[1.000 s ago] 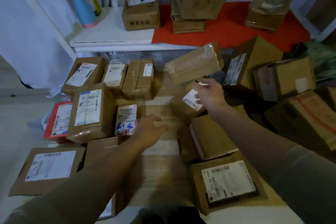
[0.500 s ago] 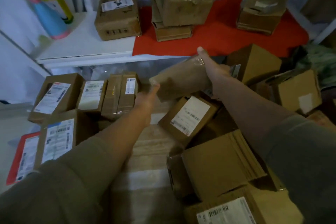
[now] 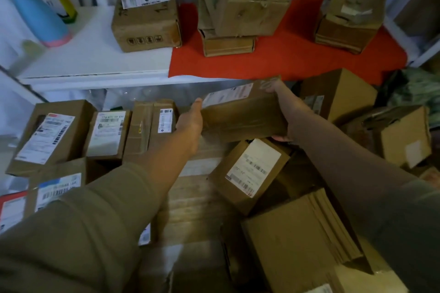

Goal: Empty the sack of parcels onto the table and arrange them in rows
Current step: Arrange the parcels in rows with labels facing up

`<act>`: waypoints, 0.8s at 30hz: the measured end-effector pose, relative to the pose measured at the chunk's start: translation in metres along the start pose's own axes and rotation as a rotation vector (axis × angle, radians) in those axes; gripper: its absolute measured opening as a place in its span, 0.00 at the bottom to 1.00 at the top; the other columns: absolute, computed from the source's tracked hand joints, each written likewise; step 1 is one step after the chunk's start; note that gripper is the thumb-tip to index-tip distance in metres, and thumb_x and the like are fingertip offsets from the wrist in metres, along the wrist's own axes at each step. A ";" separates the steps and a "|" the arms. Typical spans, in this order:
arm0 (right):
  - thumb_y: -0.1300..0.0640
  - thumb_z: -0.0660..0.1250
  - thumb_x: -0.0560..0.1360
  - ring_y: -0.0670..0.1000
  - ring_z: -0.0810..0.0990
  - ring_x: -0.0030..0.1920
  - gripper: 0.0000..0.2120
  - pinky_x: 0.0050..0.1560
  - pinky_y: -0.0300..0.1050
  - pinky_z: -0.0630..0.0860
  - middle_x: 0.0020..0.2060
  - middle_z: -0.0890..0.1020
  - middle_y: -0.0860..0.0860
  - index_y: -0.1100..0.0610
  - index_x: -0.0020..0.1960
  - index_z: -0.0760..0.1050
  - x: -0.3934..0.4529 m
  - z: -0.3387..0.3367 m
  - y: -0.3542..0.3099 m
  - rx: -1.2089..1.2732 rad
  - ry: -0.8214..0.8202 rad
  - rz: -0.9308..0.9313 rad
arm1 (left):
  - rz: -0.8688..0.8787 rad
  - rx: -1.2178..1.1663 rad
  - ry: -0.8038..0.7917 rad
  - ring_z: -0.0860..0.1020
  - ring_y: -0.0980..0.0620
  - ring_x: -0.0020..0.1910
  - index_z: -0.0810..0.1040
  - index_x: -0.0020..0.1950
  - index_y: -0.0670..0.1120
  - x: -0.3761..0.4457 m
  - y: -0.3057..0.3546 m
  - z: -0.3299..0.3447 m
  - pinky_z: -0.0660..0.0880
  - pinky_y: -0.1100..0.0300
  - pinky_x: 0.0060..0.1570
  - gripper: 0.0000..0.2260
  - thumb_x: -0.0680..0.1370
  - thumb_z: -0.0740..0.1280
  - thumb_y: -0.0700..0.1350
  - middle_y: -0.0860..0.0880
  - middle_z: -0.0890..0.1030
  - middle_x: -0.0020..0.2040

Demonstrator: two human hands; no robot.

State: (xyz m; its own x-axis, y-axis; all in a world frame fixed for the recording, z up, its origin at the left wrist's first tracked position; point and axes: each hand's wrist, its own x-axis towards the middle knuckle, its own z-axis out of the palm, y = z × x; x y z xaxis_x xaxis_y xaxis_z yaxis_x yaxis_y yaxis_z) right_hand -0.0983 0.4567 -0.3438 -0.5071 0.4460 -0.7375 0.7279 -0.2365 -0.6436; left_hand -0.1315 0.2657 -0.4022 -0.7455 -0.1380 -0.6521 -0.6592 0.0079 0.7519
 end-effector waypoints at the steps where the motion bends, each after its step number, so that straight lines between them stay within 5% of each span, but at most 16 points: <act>1: 0.37 0.70 0.64 0.60 0.71 0.62 0.35 0.62 0.62 0.73 0.62 0.71 0.54 0.47 0.67 0.68 -0.002 -0.003 0.003 0.008 -0.013 -0.008 | 0.001 -0.015 0.017 0.76 0.43 0.61 0.69 0.71 0.47 -0.001 -0.001 -0.001 0.73 0.46 0.65 0.34 0.73 0.62 0.69 0.44 0.77 0.63; 7: 0.41 0.69 0.67 0.57 0.75 0.55 0.28 0.58 0.59 0.75 0.56 0.75 0.54 0.49 0.64 0.69 -0.016 -0.010 0.027 0.114 -0.134 -0.078 | -0.046 -0.151 0.005 0.73 0.43 0.65 0.67 0.74 0.48 -0.019 -0.013 -0.013 0.67 0.46 0.69 0.42 0.68 0.66 0.72 0.45 0.76 0.66; 12: 0.45 0.71 0.68 0.59 0.76 0.56 0.21 0.56 0.61 0.78 0.56 0.76 0.55 0.48 0.58 0.72 -0.038 0.009 0.048 0.177 -0.312 -0.075 | -0.126 -0.290 -0.227 0.69 0.36 0.69 0.59 0.77 0.50 -0.047 -0.013 -0.021 0.69 0.39 0.64 0.45 0.68 0.71 0.69 0.40 0.67 0.73; 18: 0.44 0.75 0.63 0.59 0.79 0.56 0.39 0.53 0.62 0.79 0.60 0.77 0.54 0.48 0.71 0.65 -0.051 0.028 0.071 0.082 -0.436 -0.090 | -0.071 -0.339 -0.267 0.78 0.41 0.58 0.73 0.62 0.49 -0.063 0.003 -0.033 0.79 0.44 0.47 0.23 0.72 0.72 0.58 0.41 0.79 0.59; 21: 0.30 0.74 0.62 0.59 0.79 0.56 0.43 0.59 0.64 0.76 0.61 0.77 0.52 0.46 0.71 0.66 -0.049 0.024 0.069 0.013 -0.427 -0.096 | -0.045 -0.261 -0.215 0.79 0.43 0.55 0.76 0.57 0.50 -0.062 0.011 -0.050 0.78 0.46 0.50 0.18 0.73 0.70 0.59 0.43 0.82 0.54; 24: 0.27 0.69 0.65 0.58 0.80 0.57 0.35 0.57 0.62 0.77 0.59 0.82 0.52 0.47 0.64 0.77 -0.049 0.023 0.062 0.023 -0.526 -0.055 | -0.074 -0.232 -0.303 0.83 0.42 0.53 0.80 0.56 0.49 -0.060 0.015 -0.064 0.77 0.45 0.59 0.17 0.74 0.67 0.59 0.43 0.85 0.53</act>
State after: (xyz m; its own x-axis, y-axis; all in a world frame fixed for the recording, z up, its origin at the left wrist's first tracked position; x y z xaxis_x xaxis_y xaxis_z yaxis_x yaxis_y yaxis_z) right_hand -0.0385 0.3996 -0.3522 -0.7118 -0.0336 -0.7016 0.6862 -0.2464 -0.6844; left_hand -0.0901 0.2112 -0.3460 -0.7153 0.1695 -0.6780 -0.6980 -0.2203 0.6813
